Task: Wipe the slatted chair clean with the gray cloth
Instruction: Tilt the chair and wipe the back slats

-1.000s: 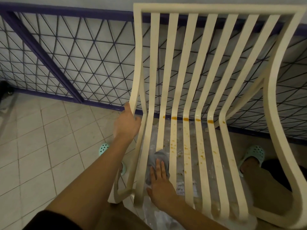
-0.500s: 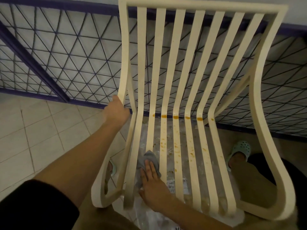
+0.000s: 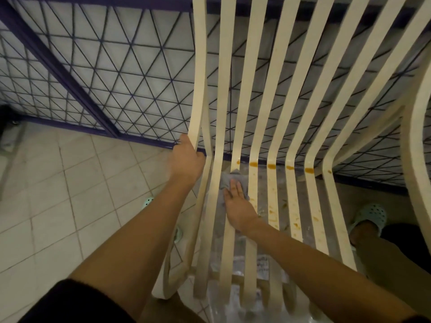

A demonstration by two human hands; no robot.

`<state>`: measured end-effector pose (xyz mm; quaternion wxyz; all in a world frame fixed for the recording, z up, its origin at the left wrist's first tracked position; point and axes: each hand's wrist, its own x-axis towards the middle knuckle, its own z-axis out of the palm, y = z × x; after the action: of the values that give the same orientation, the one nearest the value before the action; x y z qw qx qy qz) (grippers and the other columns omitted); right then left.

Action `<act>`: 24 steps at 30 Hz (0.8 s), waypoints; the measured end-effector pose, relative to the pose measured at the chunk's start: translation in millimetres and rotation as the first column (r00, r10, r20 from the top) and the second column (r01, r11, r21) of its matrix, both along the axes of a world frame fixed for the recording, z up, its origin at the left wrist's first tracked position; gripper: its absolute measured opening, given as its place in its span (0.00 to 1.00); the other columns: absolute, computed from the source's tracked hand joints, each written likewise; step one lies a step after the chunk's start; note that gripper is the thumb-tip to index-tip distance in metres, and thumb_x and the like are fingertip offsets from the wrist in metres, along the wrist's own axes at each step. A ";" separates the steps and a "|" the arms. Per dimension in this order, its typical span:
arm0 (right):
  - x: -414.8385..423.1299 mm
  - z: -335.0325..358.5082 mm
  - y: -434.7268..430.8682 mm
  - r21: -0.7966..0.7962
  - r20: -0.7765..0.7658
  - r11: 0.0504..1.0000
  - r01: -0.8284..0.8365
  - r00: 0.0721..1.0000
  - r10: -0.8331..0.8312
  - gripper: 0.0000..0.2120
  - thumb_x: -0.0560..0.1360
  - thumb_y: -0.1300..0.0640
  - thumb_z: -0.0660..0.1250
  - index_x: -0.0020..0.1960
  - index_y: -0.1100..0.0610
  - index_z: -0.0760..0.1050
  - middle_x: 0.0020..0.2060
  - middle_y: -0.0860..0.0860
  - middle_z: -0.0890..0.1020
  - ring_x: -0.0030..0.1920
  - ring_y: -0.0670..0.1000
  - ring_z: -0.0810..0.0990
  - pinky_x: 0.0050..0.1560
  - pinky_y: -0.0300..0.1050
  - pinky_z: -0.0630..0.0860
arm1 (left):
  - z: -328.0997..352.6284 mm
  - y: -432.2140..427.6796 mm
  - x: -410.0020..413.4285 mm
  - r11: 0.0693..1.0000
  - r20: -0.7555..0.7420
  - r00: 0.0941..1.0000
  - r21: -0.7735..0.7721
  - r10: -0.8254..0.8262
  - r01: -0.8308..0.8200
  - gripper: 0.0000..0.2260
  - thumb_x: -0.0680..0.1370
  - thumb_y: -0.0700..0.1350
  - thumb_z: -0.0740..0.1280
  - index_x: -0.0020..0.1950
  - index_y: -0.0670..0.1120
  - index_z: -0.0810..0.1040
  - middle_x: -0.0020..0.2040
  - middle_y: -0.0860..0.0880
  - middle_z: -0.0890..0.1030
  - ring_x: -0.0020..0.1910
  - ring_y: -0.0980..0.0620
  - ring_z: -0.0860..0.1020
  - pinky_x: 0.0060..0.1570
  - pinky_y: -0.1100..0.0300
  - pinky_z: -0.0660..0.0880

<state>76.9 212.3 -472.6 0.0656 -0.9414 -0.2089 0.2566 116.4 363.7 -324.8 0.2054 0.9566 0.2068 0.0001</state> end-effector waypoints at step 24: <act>1.2 42.1 -37.6 0.334 -0.079 0.906 0.261 0.965 -0.249 0.14 0.77 0.55 0.67 0.61 0.57 0.71 0.54 0.54 0.73 0.52 0.55 0.77 0.48 0.41 0.70 | 0.2 0.0 -1.1 0.998 0.019 1.000 -0.062 -0.003 0.004 0.19 0.78 0.43 0.63 0.66 0.39 0.64 0.55 0.37 0.76 0.50 0.39 0.77 0.39 0.53 0.72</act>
<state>78.1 174.7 -430.5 0.2645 -0.9302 -0.1245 0.2220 115.3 363.7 -324.5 0.2367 0.9501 0.2032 0.0022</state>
